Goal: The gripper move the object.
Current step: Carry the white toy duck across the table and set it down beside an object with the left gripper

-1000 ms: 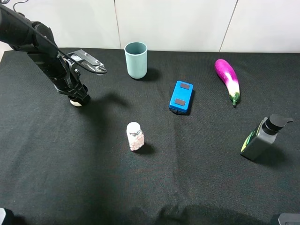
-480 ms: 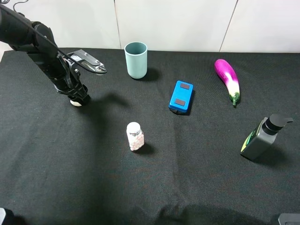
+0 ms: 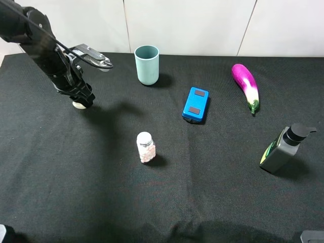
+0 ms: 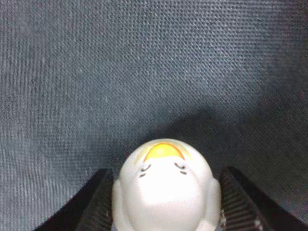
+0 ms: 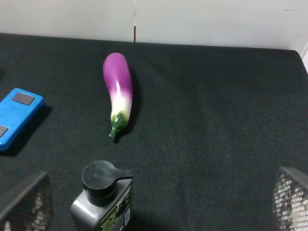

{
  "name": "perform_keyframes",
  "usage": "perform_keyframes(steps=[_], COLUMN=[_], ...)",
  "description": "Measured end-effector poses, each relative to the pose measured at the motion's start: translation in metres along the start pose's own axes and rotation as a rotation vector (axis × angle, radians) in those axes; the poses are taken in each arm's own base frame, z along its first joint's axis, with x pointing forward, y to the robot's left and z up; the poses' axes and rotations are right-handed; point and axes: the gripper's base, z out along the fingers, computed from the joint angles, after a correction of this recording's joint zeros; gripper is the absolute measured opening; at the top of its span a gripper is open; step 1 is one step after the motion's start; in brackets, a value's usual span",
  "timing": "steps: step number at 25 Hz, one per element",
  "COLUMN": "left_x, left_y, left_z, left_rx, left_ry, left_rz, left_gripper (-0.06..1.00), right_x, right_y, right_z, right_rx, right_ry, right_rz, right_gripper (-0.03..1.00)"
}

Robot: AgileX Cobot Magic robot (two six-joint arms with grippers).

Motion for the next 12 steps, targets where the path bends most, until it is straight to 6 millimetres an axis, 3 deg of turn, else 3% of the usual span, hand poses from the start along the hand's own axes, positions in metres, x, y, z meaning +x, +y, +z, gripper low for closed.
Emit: perform_keyframes(steps=[12], left_x=[0.007], left_y=[-0.007], left_z=[-0.039], left_rx=[0.031], left_ry=[0.046], left_rz=[-0.092], left_gripper=[0.53], right_x=[0.0], right_y=[0.0], right_z=[0.0], right_rx=[0.0], right_ry=[0.0], right_rz=[0.0], right_gripper=[0.69])
